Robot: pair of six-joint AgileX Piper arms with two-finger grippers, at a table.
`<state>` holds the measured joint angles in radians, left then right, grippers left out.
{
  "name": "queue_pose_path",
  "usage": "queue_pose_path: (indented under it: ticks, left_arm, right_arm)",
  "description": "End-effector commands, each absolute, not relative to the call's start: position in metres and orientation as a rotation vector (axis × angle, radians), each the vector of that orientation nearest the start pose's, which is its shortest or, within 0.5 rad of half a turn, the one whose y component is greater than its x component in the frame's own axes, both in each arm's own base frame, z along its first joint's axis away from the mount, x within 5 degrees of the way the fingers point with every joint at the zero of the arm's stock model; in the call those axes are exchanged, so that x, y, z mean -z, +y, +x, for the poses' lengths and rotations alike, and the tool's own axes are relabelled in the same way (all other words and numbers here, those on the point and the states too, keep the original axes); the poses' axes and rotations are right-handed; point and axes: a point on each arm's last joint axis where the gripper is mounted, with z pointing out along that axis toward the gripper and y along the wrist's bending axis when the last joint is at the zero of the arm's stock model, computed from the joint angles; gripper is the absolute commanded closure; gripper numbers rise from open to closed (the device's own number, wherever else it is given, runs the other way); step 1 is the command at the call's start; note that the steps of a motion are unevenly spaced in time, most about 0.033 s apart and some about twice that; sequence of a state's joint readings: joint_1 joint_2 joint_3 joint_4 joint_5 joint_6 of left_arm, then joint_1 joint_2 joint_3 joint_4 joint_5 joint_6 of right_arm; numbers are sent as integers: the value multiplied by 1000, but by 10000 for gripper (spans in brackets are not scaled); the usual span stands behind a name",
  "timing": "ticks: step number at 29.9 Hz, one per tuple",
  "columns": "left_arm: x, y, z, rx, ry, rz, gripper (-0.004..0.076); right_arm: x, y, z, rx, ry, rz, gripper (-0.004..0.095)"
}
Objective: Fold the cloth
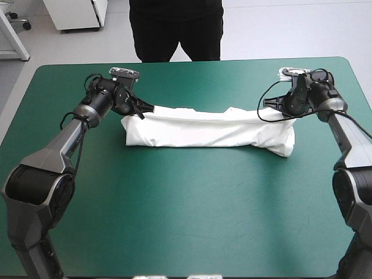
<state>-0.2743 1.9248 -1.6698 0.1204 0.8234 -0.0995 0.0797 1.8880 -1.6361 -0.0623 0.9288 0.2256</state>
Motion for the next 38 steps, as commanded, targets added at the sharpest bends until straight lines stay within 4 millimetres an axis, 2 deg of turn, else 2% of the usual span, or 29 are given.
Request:
queue_pose_path:
  ticks: [1, 3, 5, 7, 8, 11, 13, 15, 18, 21, 23, 26, 27, 31, 38]
  left_arm:
    - [-295, -113, 428, 9, 2440, 287, 733]
    - [-285, -115, 433, 6, 2453, 295, 730]
    - [-278, -116, 436, 0, 2464, 313, 690]
    - [-274, -117, 437, -1, 2469, 349, 591]
    - [-273, -118, 437, 2, 2471, 373, 526]
    - [-277, -117, 434, -16, 2496, 420, 328]
    - [-289, -114, 432, -48, 2500, 418, 220]
    - [-304, -111, 430, -81, 2489, 421, 188]
    - [-333, -108, 425, -96, 2430, 401, 202]
    - [-359, -108, 419, -59, 2367, 384, 261]
    - [-370, -111, 414, 21, 2344, 357, 375]
    - [-379, -123, 406, 196, 2320, 384, 678]
    - [-381, -131, 404, 263, 2309, 427, 726]
    - [-380, -162, 395, 468, 2281, 515, 733]
    - [-365, -224, 384, 539, 2219, 653, 733]
  right_arm:
    - [-300, 23, 420, -11, 2560, 127, 924]
    - [-295, 24, 423, -9, 2567, 64, 904]
    - [-292, 26, 424, -29, 2576, 47, 817]
    - [-293, 27, 424, -42, 2572, 55, 668]
    - [-292, 28, 424, -63, 2575, 64, 550]
    - [-296, 31, 421, -110, 2599, 80, 317]
    - [-304, 31, 418, -109, 2607, 76, 265]
    - [-314, 30, 416, -99, 2593, 70, 286]
    - [-335, 28, 408, -82, 2542, 61, 322]
    - [-352, 27, 397, -81, 2515, 59, 356]
    - [-361, 27, 388, -81, 2514, 59, 359]
    - [-369, 26, 379, -80, 2526, 59, 364]
    - [-372, 26, 377, -85, 2525, 65, 373]
    - [-377, 29, 372, -139, 2523, 93, 374]
    - [-379, 36, 370, -258, 2523, 113, 376]
